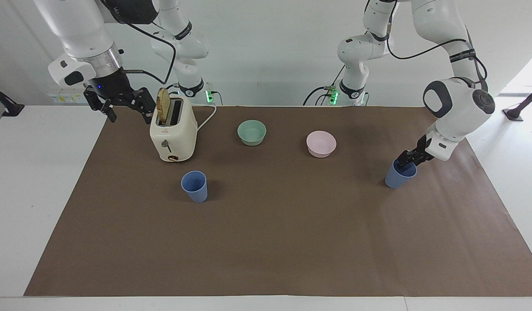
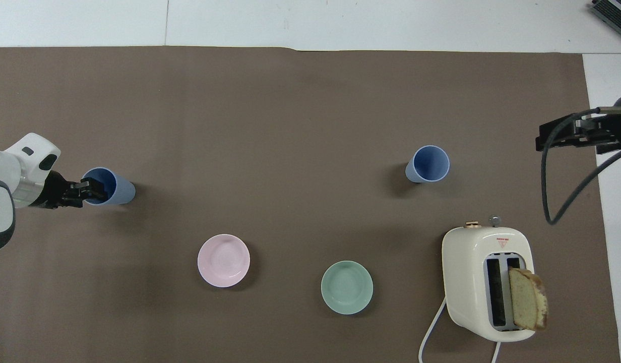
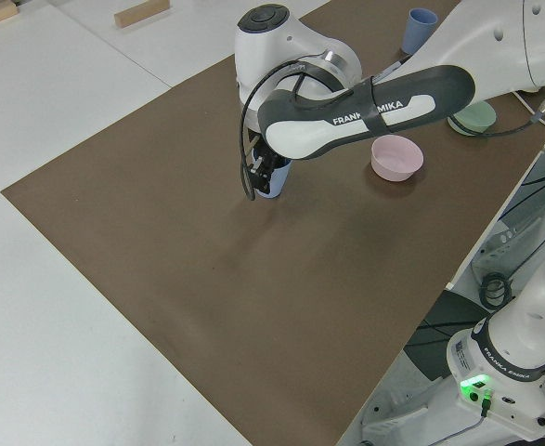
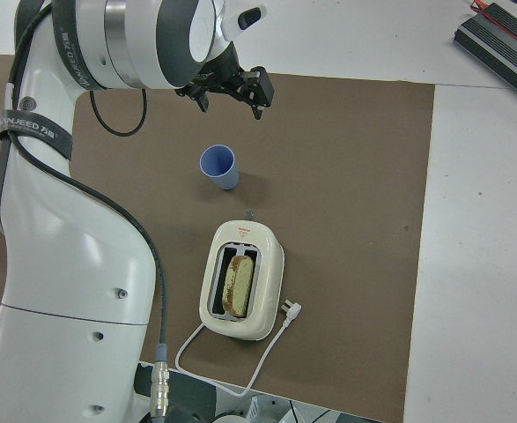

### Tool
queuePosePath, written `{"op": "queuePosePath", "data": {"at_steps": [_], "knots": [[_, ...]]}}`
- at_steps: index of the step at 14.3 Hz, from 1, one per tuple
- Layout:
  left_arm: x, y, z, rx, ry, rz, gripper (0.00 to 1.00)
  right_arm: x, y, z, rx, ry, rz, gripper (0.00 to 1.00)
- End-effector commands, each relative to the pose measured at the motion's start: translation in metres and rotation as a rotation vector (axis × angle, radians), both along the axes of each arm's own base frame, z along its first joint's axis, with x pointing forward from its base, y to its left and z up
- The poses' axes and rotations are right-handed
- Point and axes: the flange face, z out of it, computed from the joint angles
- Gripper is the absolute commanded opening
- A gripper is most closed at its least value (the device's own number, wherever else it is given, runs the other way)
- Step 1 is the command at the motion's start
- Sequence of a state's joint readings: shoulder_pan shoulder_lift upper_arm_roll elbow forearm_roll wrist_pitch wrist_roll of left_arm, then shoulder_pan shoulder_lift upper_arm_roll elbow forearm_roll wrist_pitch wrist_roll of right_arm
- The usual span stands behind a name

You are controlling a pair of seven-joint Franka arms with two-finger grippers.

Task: Stack blue cups with both arms
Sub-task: 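Reach the left gripper to the nearby blue cup and grasp it, then carry the blue cup with the left gripper toward the table center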

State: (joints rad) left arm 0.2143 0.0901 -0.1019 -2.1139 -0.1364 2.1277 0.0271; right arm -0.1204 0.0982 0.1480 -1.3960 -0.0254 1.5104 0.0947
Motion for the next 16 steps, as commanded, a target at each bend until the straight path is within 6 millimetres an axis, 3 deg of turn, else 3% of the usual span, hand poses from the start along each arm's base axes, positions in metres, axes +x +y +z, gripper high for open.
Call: {"op": "queuePosePath", "data": {"at_steps": [1, 4, 7, 10, 13, 15, 16], "knots": [[-0.004, -0.005, 0.005, -0.001, -0.029, -0.001, 0.0, -0.003, -0.002, -0.001, 0.011, -0.009, 0.019, 1.0], [0.016, -0.004, 0.022, -0.001, -0.069, 0.01, 0.0, -0.003, -0.002, -0.001, 0.011, -0.009, 0.019, 1.0], [0.039, -0.026, 0.071, -0.011, -0.101, -0.003, 0.0, -0.003, -0.001, -0.001, 0.011, -0.009, 0.021, 1.0], [0.044, -0.092, 0.104, -0.018, -0.108, 0.061, 0.0, -0.003, -0.001, -0.001, 0.011, -0.009, 0.021, 1.0], [0.039, -0.173, 0.111, -0.021, -0.112, 0.094, 0.0, -0.003, -0.002, -0.001, 0.011, -0.009, 0.018, 1.0], [0.027, -0.23, 0.105, -0.021, -0.097, 0.097, 0.0, -0.003, -0.001, -0.001, 0.011, -0.009, 0.019, 1.0], [0.024, -0.268, 0.102, -0.027, -0.112, 0.111, 0.0, -0.003, -0.002, -0.001, 0.011, -0.009, 0.019, 1.0]]}}
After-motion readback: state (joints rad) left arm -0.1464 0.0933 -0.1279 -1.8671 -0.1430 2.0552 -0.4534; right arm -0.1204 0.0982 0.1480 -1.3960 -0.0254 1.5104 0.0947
